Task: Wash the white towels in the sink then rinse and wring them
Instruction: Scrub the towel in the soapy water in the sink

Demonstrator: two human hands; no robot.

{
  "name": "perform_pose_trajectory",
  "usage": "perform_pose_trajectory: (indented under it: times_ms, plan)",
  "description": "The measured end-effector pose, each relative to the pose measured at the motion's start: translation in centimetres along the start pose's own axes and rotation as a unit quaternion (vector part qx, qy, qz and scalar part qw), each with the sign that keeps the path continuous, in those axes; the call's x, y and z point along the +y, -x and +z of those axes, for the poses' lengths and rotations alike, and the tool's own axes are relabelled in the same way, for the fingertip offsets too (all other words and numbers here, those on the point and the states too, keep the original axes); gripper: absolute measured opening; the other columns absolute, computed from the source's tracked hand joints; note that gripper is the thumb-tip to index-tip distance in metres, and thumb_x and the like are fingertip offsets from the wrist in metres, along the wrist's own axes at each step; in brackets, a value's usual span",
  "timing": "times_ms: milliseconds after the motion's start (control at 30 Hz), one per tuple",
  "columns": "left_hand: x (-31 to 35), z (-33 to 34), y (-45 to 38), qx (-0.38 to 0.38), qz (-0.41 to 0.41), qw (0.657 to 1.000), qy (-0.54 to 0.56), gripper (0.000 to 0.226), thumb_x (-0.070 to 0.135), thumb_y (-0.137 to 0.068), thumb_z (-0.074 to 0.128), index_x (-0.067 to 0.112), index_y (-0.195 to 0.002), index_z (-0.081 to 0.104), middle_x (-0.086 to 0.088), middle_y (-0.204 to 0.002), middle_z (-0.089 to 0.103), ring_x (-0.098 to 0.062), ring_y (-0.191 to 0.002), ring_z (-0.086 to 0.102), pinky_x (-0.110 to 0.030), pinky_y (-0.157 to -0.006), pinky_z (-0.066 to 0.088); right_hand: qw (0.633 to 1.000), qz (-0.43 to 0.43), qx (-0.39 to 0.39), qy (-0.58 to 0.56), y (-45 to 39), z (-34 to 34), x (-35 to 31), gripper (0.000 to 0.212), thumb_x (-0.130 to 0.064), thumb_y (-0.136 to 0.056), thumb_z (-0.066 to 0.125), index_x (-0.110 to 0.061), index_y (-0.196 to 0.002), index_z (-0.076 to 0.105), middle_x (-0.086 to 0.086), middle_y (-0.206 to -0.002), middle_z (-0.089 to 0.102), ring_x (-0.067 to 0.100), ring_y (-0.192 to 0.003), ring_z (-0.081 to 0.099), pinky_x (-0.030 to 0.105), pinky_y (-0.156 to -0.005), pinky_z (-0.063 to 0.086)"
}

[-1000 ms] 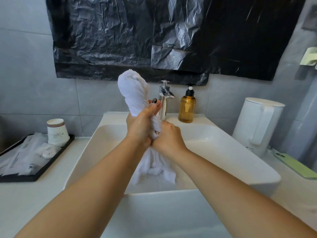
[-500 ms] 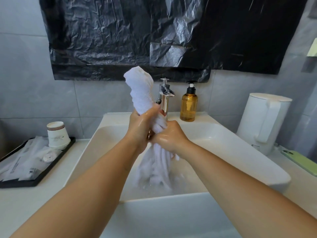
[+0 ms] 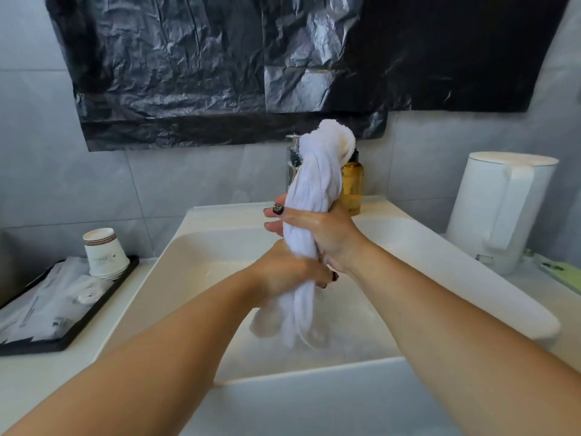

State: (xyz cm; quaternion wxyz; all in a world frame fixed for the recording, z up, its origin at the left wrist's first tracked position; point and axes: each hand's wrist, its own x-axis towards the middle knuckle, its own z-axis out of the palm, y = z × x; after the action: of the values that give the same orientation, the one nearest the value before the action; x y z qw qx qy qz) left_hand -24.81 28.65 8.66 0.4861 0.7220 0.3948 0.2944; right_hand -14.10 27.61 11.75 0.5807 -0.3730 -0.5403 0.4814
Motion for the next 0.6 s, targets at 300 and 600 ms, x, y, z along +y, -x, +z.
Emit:
perform_pose_trajectory:
  times_ms: [300, 600]
  plan:
    - [-0.2, 1.9, -0.3, 0.070, -0.015, 0.997, -0.039, 0.025, 0.015, -0.088, 0.066, 0.032, -0.080, 0.049, 0.008, -0.077, 0.057, -0.010, -0.066, 0.060, -0.016, -0.057, 0.051, 0.991, -0.045, 0.121, 0.033, 0.3, 0.7, -0.2, 0.028, -0.017, -0.070, 0.087, -0.020, -0.064, 0.060, -0.002, -0.059, 0.061, 0.016, -0.059, 0.061, 0.039, -0.065, 0.058]
    - [0.1, 0.8, -0.8, 0.078, -0.069, 0.989, -0.102, 0.039, 0.031, -0.069, 0.084, 0.017, -0.101, 0.067, -0.005, -0.092, 0.072, -0.022, -0.081, 0.068, -0.034, -0.072, 0.056, 0.983, -0.060, 0.169, -0.034, 0.0, -1.1, -1.7, 0.019, -0.012, -0.076, 0.080, -0.013, -0.075, 0.061, -0.003, -0.050, 0.057, 0.014, -0.047, 0.055, 0.029, -0.055, 0.047]
